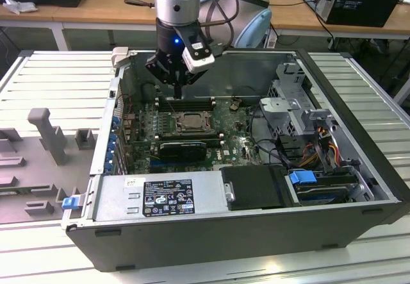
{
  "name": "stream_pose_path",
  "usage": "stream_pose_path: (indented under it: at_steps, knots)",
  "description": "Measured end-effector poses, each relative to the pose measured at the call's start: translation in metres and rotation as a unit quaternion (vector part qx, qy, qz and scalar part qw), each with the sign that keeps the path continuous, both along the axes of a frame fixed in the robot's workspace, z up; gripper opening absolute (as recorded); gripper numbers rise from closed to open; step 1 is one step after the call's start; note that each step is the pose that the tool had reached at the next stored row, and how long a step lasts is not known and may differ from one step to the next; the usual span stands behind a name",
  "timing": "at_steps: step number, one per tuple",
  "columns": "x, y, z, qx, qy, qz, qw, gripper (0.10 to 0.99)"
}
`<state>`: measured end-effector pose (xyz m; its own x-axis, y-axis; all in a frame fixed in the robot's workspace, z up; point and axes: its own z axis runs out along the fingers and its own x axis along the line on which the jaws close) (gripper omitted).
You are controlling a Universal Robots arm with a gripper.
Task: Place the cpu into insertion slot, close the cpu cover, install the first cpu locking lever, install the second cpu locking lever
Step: 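Install the first cpu locking lever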
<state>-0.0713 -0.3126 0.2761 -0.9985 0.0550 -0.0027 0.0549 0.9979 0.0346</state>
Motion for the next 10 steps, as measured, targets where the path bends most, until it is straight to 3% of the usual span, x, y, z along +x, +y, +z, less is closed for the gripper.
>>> stream_pose_path:
  at_steps: [4,5,10]
  knots:
    - [0.0,0.0,-0.0039,0.0,0.0,0.044,0.999,0.106]
    - [-0.0036,0.0,-0.0063,0.0,-0.0001,0.05,0.9987,0.106]
    - [-0.0362,0.0003,-0.0105,-0.0001,-0.0015,0.05,0.9988,0.106]
